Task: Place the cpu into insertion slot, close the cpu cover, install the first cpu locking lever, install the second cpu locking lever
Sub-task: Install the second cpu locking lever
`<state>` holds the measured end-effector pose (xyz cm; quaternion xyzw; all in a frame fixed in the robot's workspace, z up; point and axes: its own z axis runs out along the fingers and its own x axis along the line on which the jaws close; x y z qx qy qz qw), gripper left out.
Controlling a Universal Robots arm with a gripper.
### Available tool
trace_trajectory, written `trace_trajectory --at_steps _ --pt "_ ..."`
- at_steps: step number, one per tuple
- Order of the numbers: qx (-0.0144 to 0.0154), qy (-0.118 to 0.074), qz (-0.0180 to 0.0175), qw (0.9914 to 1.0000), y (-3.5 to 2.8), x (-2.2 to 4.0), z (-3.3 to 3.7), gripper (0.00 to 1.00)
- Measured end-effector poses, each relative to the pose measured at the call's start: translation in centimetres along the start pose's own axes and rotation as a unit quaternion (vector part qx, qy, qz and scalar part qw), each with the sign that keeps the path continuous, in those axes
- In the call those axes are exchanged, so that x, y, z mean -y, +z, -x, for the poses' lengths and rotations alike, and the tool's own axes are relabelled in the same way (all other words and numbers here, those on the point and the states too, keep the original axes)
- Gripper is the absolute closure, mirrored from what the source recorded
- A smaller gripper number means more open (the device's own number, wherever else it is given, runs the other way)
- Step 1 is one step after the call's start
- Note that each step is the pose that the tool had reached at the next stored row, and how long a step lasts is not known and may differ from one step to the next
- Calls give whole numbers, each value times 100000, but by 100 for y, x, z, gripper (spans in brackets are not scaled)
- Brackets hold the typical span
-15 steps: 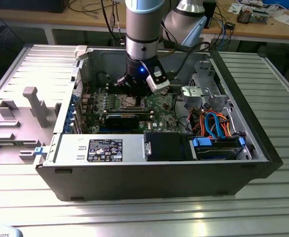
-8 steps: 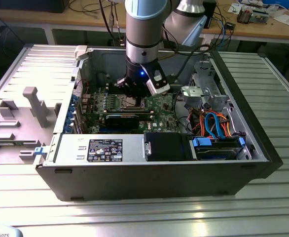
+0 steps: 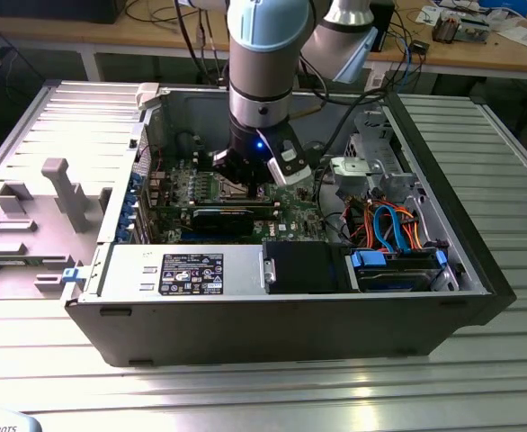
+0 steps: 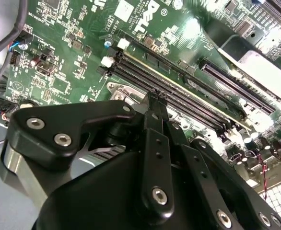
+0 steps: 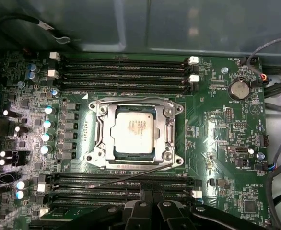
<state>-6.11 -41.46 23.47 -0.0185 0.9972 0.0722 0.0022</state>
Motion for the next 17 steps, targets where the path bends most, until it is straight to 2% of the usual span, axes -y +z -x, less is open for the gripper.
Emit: trace_trajectory --at_steps 2,4,6,9,12,14,17 --pt "4 -8 318 99999 7 6 -5 89" --pt "23 -7 871 99996 11 7 -14 89" --pt "40 -6 1243 99992 17 7 -28 89" --pt "51 -12 1477 99989 31 8 -61 89" --pt "46 -7 1469 99989 44 0 -102 89" --pt "53 -6 1570 99988 53 -7 -138 89" --pt "59 -11 1763 99984 63 -14 -158 89"
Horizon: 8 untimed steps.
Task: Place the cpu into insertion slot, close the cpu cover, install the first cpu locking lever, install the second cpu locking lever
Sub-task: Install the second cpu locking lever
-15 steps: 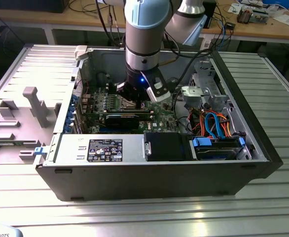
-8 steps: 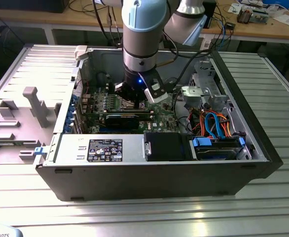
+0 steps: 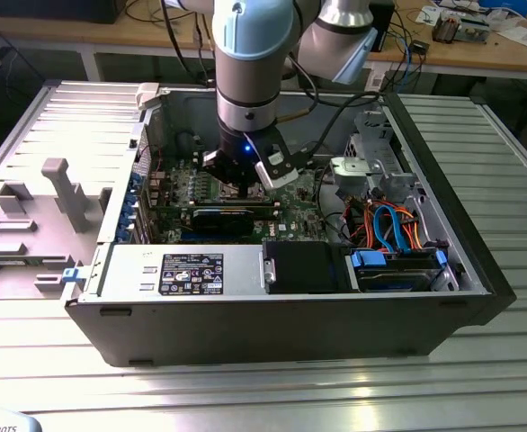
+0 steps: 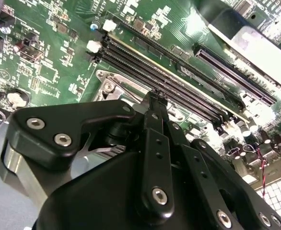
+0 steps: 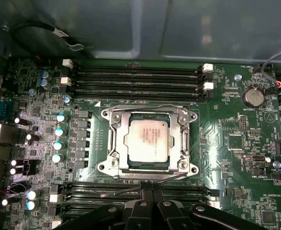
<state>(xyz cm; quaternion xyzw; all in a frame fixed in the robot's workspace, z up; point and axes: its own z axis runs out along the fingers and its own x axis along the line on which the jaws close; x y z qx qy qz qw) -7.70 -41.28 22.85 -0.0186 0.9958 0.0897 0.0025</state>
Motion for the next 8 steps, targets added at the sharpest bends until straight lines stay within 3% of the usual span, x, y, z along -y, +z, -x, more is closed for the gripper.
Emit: trace_trajectory --at_steps 3,8 --pt "21 0 471 99999 18 1 -26 89" --pt "17 -2 519 99999 34 4 -49 89"
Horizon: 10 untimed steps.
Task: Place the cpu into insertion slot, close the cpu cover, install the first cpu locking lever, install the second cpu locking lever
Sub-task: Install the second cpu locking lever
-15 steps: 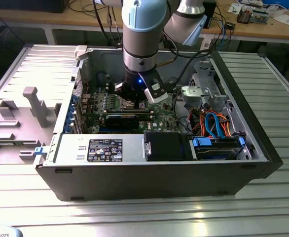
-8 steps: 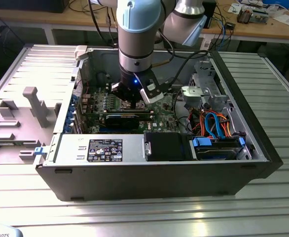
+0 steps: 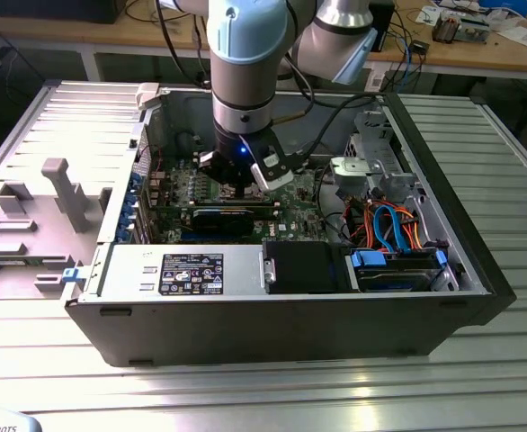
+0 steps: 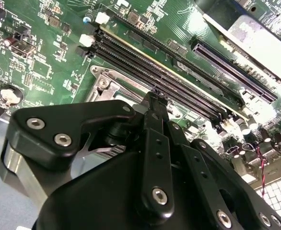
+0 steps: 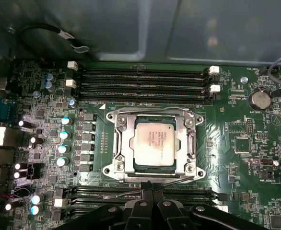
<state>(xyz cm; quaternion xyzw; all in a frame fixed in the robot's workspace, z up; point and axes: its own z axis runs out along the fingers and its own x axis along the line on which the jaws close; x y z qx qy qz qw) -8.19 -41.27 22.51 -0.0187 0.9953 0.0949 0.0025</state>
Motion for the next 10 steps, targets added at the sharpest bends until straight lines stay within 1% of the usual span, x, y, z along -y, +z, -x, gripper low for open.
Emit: trace_trajectory --at_steps 10 --pt "1 3 0 100000 20 3 -11 89"
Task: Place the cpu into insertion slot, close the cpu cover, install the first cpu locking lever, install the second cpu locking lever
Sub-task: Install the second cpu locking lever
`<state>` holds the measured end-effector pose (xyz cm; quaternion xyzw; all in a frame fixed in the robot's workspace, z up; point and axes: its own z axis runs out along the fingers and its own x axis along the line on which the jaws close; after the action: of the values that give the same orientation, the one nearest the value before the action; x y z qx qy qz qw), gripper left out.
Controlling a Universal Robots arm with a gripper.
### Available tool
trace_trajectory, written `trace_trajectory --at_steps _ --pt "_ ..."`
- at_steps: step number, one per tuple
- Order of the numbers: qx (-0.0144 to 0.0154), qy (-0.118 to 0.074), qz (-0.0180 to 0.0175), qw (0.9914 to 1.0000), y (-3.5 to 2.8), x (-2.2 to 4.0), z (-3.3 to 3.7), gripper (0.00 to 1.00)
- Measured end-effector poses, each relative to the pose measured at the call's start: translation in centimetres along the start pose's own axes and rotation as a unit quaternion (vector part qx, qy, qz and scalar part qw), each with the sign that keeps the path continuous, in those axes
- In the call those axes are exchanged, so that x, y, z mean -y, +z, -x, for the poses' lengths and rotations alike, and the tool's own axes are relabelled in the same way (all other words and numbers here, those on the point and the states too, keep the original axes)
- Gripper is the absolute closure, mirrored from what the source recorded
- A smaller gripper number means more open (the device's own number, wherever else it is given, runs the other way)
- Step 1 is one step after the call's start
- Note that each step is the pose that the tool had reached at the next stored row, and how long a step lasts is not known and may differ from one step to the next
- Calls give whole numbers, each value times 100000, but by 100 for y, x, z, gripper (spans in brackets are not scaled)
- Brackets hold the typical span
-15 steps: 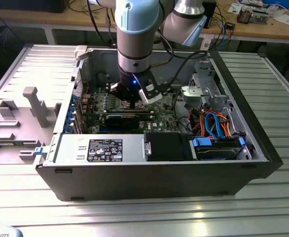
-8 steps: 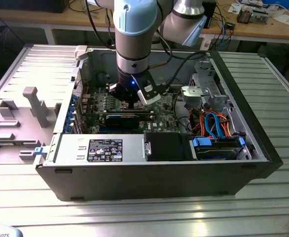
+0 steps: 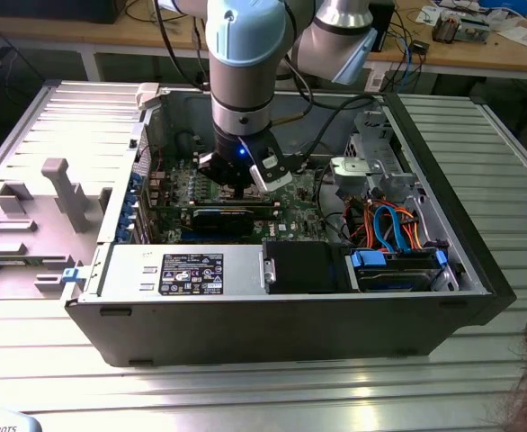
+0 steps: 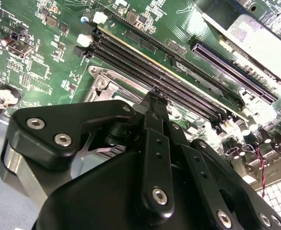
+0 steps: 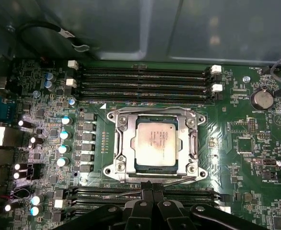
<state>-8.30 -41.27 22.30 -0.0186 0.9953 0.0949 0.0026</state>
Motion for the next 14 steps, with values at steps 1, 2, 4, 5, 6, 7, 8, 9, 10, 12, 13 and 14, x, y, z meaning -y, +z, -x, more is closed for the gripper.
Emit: trace_trajectory --at_steps 1,2,4,5,6,7,8,9,10,12,13,14 --pt "2 2 1 100000 1 0 0 89" --pt "-1 2 -1 100000 3 1 0 89" --pt "1 2 1 100000 7 1 -1 89" --pt "0 2 2 100000 8 1 -1 89" --pt "-1 2 -1 100000 10 2 -1 89" --pt "0 1 1 100000 13 2 -1 89" --pt "2 0 3 100000 16 3 -1 89" --pt "-1 2 0 100000 17 3 -1 89" --pt "-1 2 0 100000 18 3 -1 89" --pt "0 3 2 100000 22 4 -2 89" --pt "0 3 1 100000 23 4 -2 89" --pt "-1 1 0 100000 24 5 -2 89"
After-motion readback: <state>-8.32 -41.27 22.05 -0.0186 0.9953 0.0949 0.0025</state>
